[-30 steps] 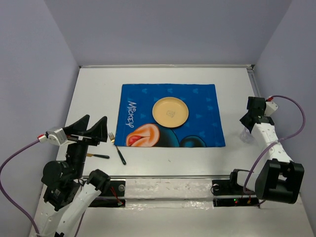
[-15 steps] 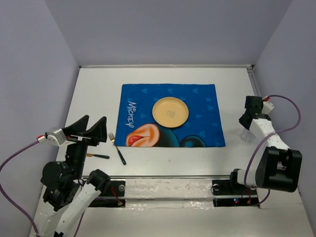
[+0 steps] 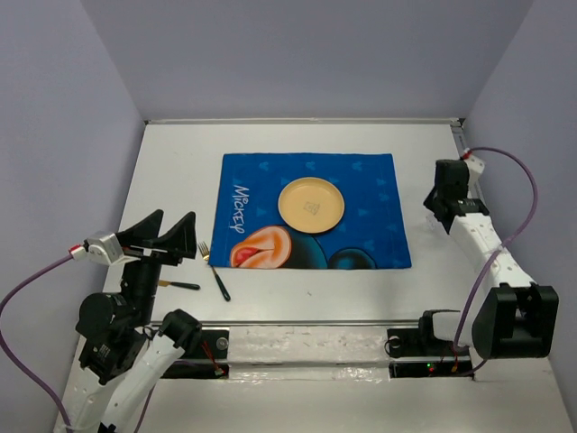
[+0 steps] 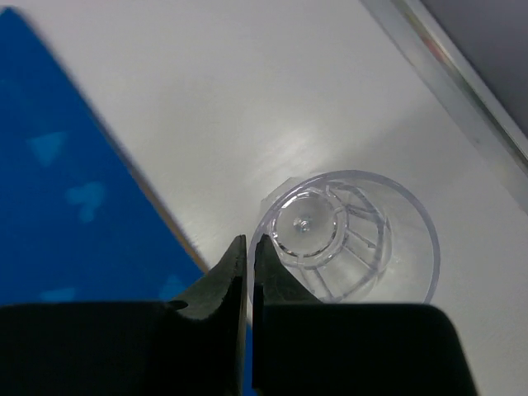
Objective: Set the dinner table for one person
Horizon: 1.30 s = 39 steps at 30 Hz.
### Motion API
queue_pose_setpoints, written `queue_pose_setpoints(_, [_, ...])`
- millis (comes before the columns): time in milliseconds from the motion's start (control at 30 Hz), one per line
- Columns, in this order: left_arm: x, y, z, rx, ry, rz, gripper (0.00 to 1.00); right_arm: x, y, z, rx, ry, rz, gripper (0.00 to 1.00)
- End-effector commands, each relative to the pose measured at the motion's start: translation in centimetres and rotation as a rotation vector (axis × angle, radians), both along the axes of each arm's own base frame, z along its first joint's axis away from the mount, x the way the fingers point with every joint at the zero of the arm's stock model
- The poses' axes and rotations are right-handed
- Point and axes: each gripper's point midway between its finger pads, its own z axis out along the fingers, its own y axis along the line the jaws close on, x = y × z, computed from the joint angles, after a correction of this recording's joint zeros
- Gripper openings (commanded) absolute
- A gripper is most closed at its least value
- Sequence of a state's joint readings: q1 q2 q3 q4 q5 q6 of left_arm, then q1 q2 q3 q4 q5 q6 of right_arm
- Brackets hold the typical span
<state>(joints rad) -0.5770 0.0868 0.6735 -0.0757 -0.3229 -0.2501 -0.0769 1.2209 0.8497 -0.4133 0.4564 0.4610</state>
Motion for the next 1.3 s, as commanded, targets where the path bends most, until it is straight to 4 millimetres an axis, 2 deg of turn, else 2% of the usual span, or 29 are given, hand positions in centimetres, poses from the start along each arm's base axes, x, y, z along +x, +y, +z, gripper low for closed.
queue_pose_setpoints(0, [0.7,0.0,0.6,0.011,-0.006,0.022,0.99,7.2,6.1,8.6,-0.092,-0.212,0.275,0.00])
queue_pose_setpoints(33, [0.9,-0.1,0.4,0.017,0.001,0.024,0.99,8.8,7.8,6.9,-0.081,-0.159,0.334,0.00])
queue_pose_setpoints(67, [1.0,-0.2,0.3,0.020,0.005,0.026,0.99,9.9,8.7,6.9,-0.072,-0.148,0.366,0.00])
queue_pose_setpoints(100, [1.2,-0.2,0.2,0.024,0.011,0.033,0.99,11.8,9.8,8.9,-0.078,-0.180,0.409,0.00])
queue_pose_setpoints(133, [1.4,-0.1,0.1,0.027,0.015,0.038,0.99,13.5,10.7,7.0,-0.061,-0.133,0.450,0.00])
queue_pose_setpoints(167, [1.5,-0.1,-0.1,0.032,0.024,0.043,0.99,14.6,11.5,7.0,-0.061,-0.130,0.477,0.00])
queue_pose_setpoints(200, [1.7,0.0,-0.2,0.033,0.029,0.053,0.99,16.2,11.8,8.7,-0.077,-0.161,0.501,0.00])
queue_pose_setpoints(233, [1.9,0.0,-0.4,0.037,0.037,0.059,0.99,17.3,13.5,6.5,-0.065,-0.107,0.554,0.00])
queue_pose_setpoints(267, [1.9,0.0,-0.4,0.039,0.038,0.059,0.99,18.0,14.1,6.4,-0.080,-0.097,0.578,0.00])
queue_pose_setpoints(300, [2.1,0.0,-0.4,0.041,0.041,0.066,0.99,19.3,14.7,7.5,-0.092,-0.120,0.592,0.00])
queue_pose_setpoints(333, [2.2,0.0,-0.6,0.044,0.047,0.067,0.99,19.8,15.3,7.4,-0.100,-0.114,0.609,0.00])
queue_pose_setpoints(367, [2.3,-0.2,-0.6,0.048,0.049,0.063,0.99,20.6,16.0,5.7,-0.105,-0.075,0.633,0.00])
queue_pose_setpoints(400, [2.4,-0.1,-0.7,0.050,0.052,0.066,0.99,21.1,16.6,5.6,-0.112,-0.073,0.649,0.00])
queue_pose_setpoints(433, [2.5,-0.2,-0.7,0.052,0.054,0.064,0.99,21.9,16.8,6.3,-0.122,-0.086,0.653,0.00])
queue_pose_setpoints(500, [2.6,-0.2,-0.8,0.056,0.059,0.069,0.99,22.8,17.3,5.9,-0.145,-0.064,0.678,0.00])
queue_pose_setpoints(567, [2.8,-0.2,-1.0,0.058,0.065,0.075,0.99,23.9,17.3,3.9,-0.167,-0.015,0.688,0.00])
queue_pose_setpoints(667, [2.8,-0.1,-0.9,0.058,0.064,0.080,0.99,24.6,17.3,3.3,-0.187,0.004,0.700,0.00])
queue_pose_setpoints(933, [3.2,0.1,-1.1,0.065,0.073,0.095,0.99,24.5,17.3,-0.4,-0.168,0.079,0.698,0.00])
queue_pose_setpoints(1000, [3.3,0.0,-1.2,0.066,0.077,0.095,0.99,24.3,17.2,-0.6,-0.185,0.088,0.674,0.13])
queue_pose_setpoints(1033, [3.4,0.0,-1.3,0.067,0.080,0.097,0.99,24.4,17.1,-0.5,-0.188,0.085,0.667,0.33])
queue_pose_setpoints(1067, [3.4,0.1,-1.3,0.069,0.081,0.099,0.99,24.4,17.1,-0.3,-0.186,0.081,0.665,0.44])
queue_pose_setpoints(1133, [3.4,0.1,-1.3,0.065,0.082,0.101,0.99,24.2,17.9,0.7,-0.175,0.060,0.681,0.56])
queue_pose_setpoints(1167, [3.5,0.2,-1.3,0.065,0.082,0.106,0.99,24.1,18.1,1.2,-0.162,0.045,0.680,0.65])
queue_pose_setpoints(1200, [3.5,0.3,-1.3,0.064,0.084,0.112,0.99,23.9,18.6,2.6,-0.158,0.015,0.685,0.67])
queue_pose_setpoints(1233, [3.7,0.3,-1.4,0.065,0.089,0.118,0.99,23.8,18.7,3.3,-0.150,-0.001,0.684,0.74])
queue_pose_setpoints(1267, [3.7,0.4,-1.5,0.067,0.091,0.123,0.99,23.4,19.6,3.9,-0.134,-0.016,0.700,0.78])
